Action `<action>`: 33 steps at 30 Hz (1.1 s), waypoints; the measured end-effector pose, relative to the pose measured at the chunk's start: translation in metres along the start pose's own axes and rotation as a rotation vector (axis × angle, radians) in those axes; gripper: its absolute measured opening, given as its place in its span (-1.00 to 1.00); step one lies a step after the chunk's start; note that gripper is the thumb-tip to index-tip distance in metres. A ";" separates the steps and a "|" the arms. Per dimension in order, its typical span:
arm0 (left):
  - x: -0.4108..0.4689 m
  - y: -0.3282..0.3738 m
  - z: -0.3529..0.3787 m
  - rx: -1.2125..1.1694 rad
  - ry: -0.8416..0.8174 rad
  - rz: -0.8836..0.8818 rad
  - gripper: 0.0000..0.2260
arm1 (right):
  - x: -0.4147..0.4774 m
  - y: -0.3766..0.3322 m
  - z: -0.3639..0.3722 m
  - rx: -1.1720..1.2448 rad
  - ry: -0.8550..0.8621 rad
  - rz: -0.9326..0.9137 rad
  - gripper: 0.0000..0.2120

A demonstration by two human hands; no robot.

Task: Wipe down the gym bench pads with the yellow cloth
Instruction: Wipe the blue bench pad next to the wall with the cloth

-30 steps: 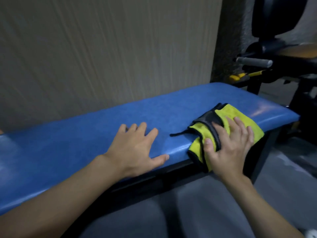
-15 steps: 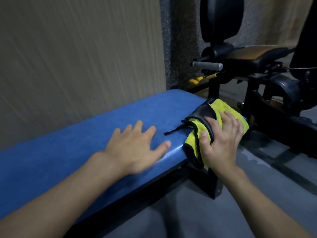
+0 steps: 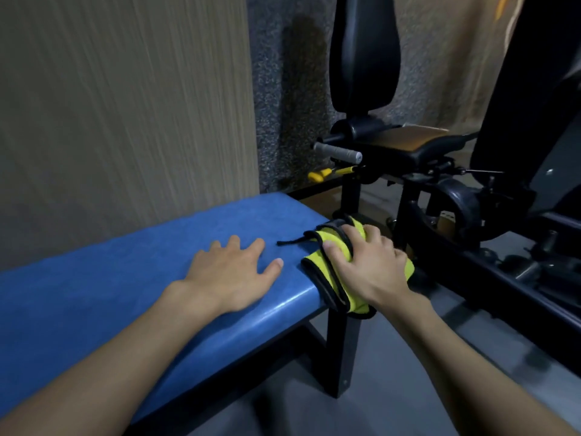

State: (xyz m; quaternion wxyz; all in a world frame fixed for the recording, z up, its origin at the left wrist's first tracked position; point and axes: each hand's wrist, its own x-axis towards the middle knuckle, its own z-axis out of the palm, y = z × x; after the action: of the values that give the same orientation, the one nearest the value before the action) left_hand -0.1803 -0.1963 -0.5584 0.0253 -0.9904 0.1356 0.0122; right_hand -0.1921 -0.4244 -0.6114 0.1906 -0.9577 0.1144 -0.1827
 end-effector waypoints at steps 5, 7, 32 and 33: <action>0.030 0.001 0.004 -0.069 0.017 0.019 -0.51 | 0.004 0.004 -0.006 -0.077 -0.124 -0.050 -0.29; 0.046 -0.005 0.009 -0.059 0.022 0.033 -0.50 | 0.004 0.002 -0.004 -0.094 -0.108 -0.047 -0.30; 0.100 -0.061 0.018 -0.079 -0.079 -0.122 -0.49 | 0.125 -0.042 0.016 -0.197 -0.525 -0.140 -0.27; 0.102 -0.063 0.017 -0.067 -0.058 -0.106 -0.50 | 0.128 -0.041 0.018 -0.192 -0.520 -0.148 -0.27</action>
State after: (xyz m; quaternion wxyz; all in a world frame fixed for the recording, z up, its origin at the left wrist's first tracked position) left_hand -0.0653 -0.1620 -0.5752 -0.0035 -0.9957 0.0816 0.0439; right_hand -0.0623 -0.4188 -0.5714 0.1084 -0.9918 0.0081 0.0673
